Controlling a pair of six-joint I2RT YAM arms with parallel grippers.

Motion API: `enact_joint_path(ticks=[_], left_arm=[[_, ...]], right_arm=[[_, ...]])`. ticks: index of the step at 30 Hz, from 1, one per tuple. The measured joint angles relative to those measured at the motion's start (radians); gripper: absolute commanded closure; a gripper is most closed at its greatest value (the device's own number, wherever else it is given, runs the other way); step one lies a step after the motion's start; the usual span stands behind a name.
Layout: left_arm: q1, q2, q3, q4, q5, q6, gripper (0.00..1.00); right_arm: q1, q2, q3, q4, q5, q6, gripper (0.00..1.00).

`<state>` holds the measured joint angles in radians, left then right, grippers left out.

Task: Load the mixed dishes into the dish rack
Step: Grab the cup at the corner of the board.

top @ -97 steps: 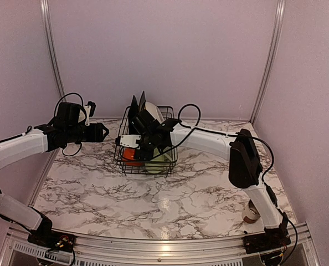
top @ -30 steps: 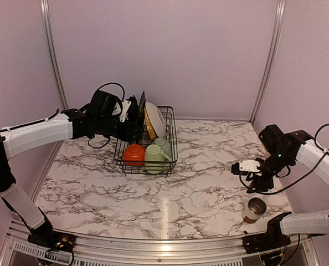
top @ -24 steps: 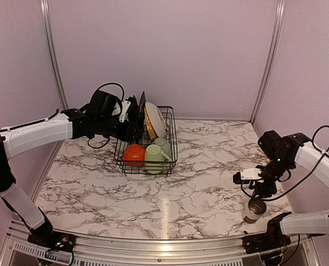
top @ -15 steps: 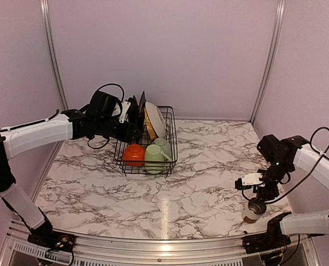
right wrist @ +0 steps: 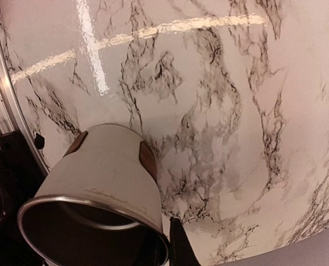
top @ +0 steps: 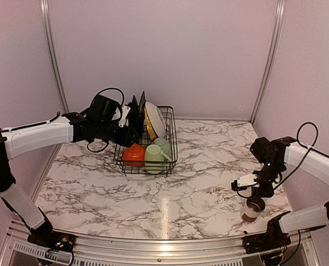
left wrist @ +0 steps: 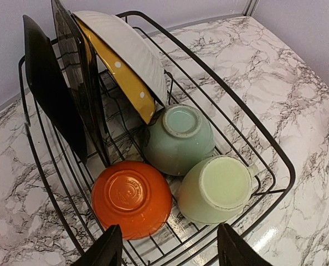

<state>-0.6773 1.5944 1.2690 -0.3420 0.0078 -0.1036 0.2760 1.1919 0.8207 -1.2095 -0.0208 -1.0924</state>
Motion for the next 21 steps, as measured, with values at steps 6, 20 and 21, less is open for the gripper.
enact_joint_path(ticks=[6,20,21], left_arm=[[0.000,-0.002,-0.002,0.001,-0.011,0.002,0.39],[0.000,-0.021,-0.034,0.130,-0.003,-0.058,0.25],[0.000,-0.026,-0.044,0.160,0.007,-0.069,0.23]], right_arm=[[0.000,0.041,0.024,-0.011,-0.009,0.006,1.00],[-0.002,0.225,0.391,0.036,-0.319,0.016,1.00],[-0.002,0.235,0.404,0.046,-0.338,0.019,1.00]])
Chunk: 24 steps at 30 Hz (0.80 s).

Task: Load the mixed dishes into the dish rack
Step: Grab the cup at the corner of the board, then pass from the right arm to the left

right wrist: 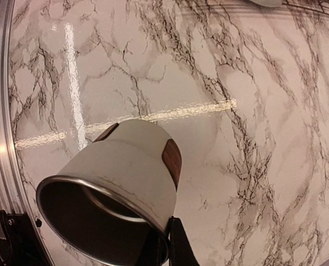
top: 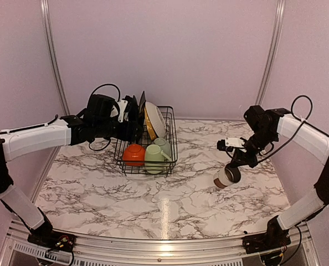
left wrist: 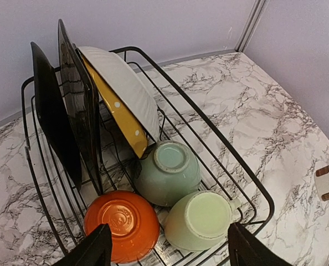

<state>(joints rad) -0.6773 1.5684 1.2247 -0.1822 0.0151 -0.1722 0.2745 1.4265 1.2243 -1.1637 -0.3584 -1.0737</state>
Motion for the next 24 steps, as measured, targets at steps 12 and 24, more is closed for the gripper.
enact_joint_path(ticks=[12,24], left_arm=[[0.027,-0.034,-0.102,0.369,0.156,-0.218,0.11],[0.043,0.016,-0.111,0.630,0.322,-0.671,0.15]], right_arm=[[0.000,0.165,0.222,0.234,-0.335,0.222,1.00],[0.162,0.134,0.205,0.632,-0.285,0.462,1.00]])
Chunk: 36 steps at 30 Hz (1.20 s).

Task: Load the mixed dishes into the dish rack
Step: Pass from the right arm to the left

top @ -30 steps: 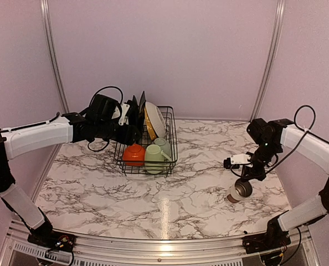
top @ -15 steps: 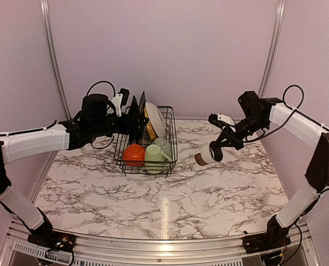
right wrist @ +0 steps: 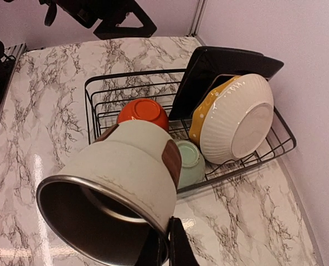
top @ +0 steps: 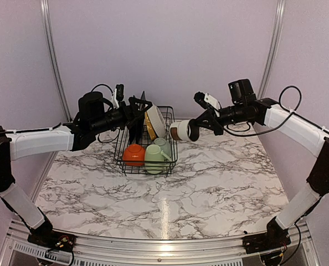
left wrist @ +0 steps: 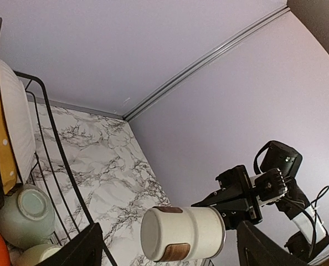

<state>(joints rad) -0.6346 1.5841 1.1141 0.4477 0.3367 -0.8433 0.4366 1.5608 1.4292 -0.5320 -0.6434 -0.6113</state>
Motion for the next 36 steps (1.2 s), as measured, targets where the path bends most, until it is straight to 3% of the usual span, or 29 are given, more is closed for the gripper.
enact_joint_path(ticks=[9,20,36], left_arm=[[0.001,-0.001,-0.080,0.084,-0.023,-0.277,0.15],[0.001,0.001,-0.182,0.245,-0.027,-0.503,0.14],[0.001,0.035,-0.192,0.407,-0.030,-0.665,0.15]], right_arm=[[0.127,0.045,0.072,0.076,0.092,0.049,1.00],[0.166,0.097,0.144,0.122,0.137,0.077,1.00],[0.233,0.158,0.205,0.165,0.198,0.117,1.00]])
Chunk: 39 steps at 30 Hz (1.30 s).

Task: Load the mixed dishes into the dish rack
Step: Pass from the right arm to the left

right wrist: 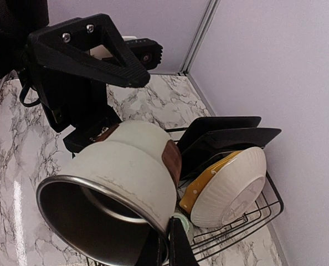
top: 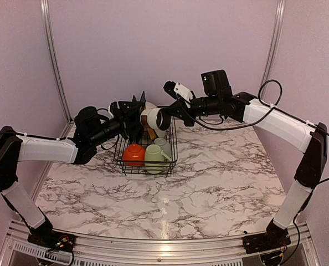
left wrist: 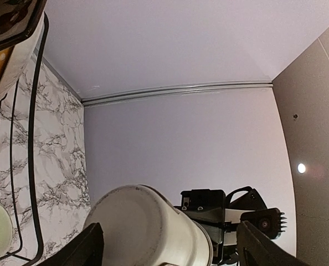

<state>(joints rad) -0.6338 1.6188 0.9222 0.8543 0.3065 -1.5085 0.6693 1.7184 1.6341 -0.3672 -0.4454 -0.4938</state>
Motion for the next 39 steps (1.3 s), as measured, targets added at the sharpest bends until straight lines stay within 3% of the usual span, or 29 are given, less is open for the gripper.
enact_joint_path(ticks=[11,21,32,39], left_arm=[[-0.002,0.045,-0.006,0.054,-0.001,-0.059,0.16],[-0.003,0.134,-0.007,0.244,0.003,-0.194,0.19],[-0.002,0.135,-0.013,0.262,-0.004,-0.210,0.18],[0.000,0.135,-0.028,0.265,-0.032,-0.203,0.31]], right_arm=[[0.000,0.010,0.056,0.018,0.023,0.027,1.00],[0.006,0.047,0.056,0.061,0.040,0.043,1.00],[0.030,0.048,0.029,0.100,0.029,0.025,1.00],[0.052,0.047,0.018,0.103,0.028,0.010,0.99]])
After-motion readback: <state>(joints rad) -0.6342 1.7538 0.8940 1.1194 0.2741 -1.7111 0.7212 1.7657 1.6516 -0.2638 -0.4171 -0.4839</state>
